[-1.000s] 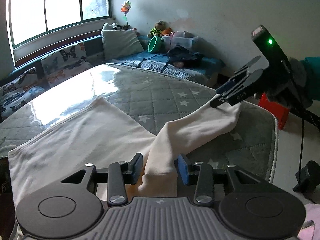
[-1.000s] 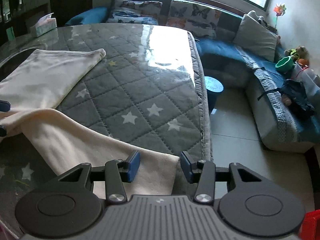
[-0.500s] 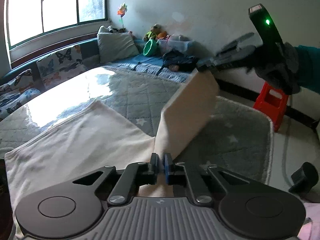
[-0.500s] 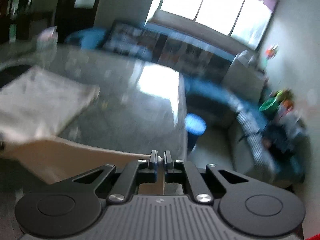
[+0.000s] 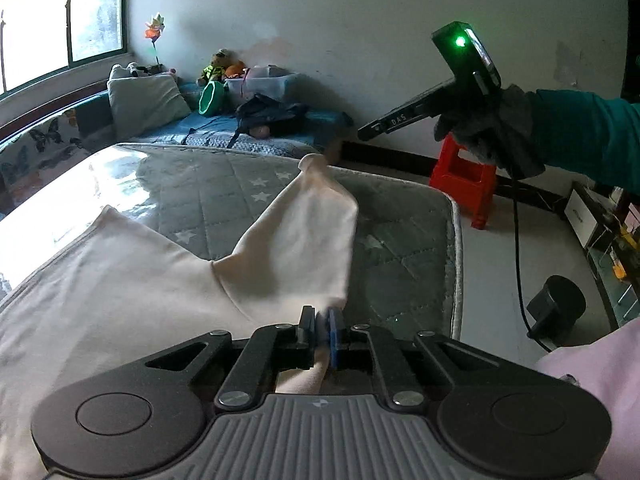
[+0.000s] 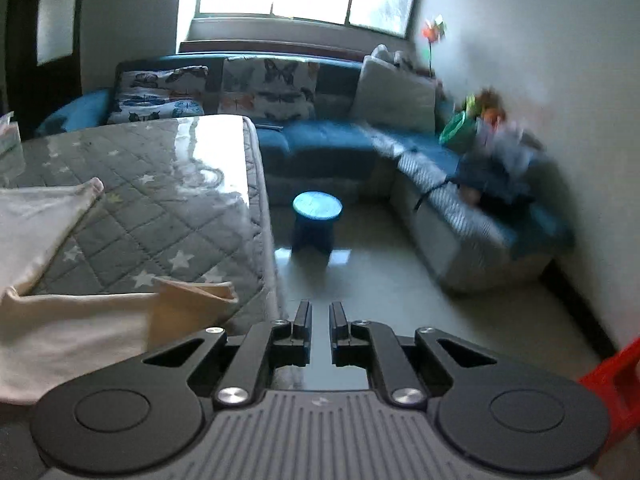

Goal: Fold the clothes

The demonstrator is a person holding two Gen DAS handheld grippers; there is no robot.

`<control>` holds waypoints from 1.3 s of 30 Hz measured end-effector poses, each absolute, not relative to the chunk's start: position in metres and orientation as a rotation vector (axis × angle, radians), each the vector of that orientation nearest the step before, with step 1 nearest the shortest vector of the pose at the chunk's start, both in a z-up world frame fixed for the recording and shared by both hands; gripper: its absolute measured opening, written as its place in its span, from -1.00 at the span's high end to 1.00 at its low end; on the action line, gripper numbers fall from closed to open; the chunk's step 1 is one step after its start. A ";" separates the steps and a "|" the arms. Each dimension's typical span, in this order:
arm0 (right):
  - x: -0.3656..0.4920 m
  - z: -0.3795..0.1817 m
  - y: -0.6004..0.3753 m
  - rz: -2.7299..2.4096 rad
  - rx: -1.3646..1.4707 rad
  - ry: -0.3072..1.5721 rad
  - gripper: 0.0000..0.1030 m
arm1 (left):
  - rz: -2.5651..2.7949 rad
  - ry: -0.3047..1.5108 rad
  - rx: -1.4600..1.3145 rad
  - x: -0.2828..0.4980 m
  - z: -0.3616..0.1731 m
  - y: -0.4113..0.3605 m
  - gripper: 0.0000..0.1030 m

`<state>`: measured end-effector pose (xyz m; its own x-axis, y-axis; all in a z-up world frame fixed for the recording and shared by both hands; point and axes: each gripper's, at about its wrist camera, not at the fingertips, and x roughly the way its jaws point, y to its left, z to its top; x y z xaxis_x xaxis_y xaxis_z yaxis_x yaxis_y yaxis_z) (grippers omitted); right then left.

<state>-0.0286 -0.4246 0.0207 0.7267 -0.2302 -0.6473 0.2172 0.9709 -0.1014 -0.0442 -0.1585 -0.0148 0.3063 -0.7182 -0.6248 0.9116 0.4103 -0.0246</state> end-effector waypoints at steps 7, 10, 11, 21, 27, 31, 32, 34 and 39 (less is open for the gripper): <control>-0.019 0.018 -0.415 -0.123 0.105 0.713 0.25 | -1.062 0.602 0.316 -0.035 -0.006 -0.156 0.79; -0.016 0.012 -0.406 -0.099 0.106 0.735 0.19 | -1.031 0.619 0.301 -0.032 -0.009 -0.153 0.79; -0.015 0.008 -0.404 -0.101 0.099 0.744 0.19 | -1.021 0.626 0.296 -0.030 -0.010 -0.152 0.79; -0.029 0.012 -0.395 -0.097 0.099 0.699 -0.08 | -0.962 0.673 0.256 -0.025 -0.016 -0.145 0.78; -0.015 -0.006 -0.393 -0.162 0.025 0.768 -0.08 | -0.954 0.682 0.249 -0.028 -0.017 -0.144 0.73; -0.010 -0.004 -0.394 -0.191 -0.002 0.755 -0.08 | -0.945 0.694 0.239 -0.029 -0.018 -0.141 0.72; -0.010 -0.001 -0.391 -0.176 0.001 0.741 -0.08 | -0.944 0.695 0.235 -0.029 -0.018 -0.141 0.72; -0.007 0.002 -0.386 -0.144 0.003 0.724 -0.08 | -0.940 0.698 0.224 -0.030 -0.018 -0.140 0.72; 0.002 0.000 -0.367 -0.033 0.020 0.716 -0.08 | -0.902 0.704 0.191 -0.031 -0.014 -0.129 0.72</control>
